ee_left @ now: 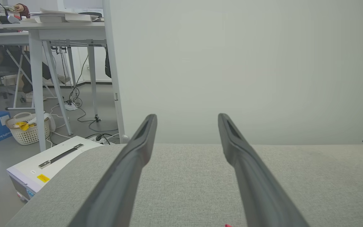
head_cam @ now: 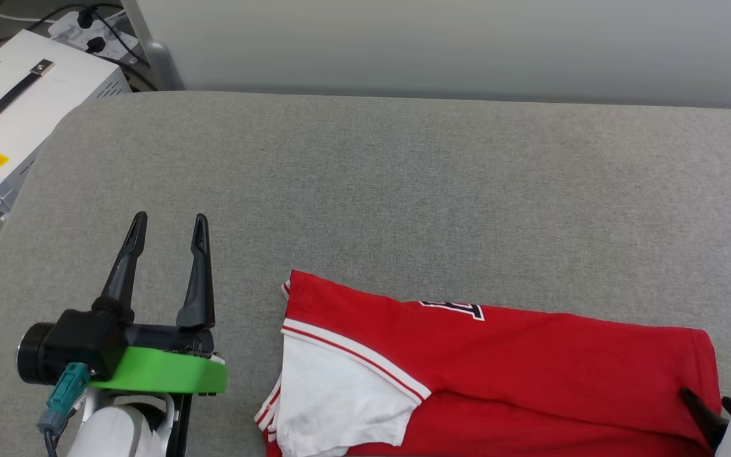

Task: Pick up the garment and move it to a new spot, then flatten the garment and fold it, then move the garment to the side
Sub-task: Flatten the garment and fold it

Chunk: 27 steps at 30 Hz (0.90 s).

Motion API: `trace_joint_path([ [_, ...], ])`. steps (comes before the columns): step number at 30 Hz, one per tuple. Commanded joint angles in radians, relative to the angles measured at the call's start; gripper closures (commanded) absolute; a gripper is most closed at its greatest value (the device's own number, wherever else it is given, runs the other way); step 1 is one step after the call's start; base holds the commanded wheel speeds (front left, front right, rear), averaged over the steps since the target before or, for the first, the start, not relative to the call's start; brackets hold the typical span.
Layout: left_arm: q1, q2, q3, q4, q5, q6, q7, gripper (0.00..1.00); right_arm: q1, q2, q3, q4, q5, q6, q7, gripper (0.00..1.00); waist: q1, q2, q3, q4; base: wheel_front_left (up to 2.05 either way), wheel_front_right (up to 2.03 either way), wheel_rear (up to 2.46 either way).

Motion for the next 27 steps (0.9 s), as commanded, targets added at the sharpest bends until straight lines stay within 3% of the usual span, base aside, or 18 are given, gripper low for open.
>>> trace_joint_path([
  [1,0.018,-0.019,0.017,0.009,0.021,-0.025,-0.006,0.0,-0.001,0.0,-0.015,0.017,0.014,-0.001,0.005,0.0,0.0,0.0113,0.009,0.008,0.0,0.0,0.0],
  [13,0.022,-0.116,0.129,0.06,0.109,-0.147,-0.006,0.0,-0.04,0.015,-0.023,0.12,0.184,-0.001,0.046,0.0,0.0,0.0113,0.041,0.019,0.0,0.0,0.0],
  [27,0.013,-0.167,0.167,0.094,0.157,-0.2,-0.006,0.0,-0.057,0.025,0.098,0.193,0.29,-0.001,0.111,0.0,0.0,0.0113,0.041,0.024,0.0,0.0,0.0],
])
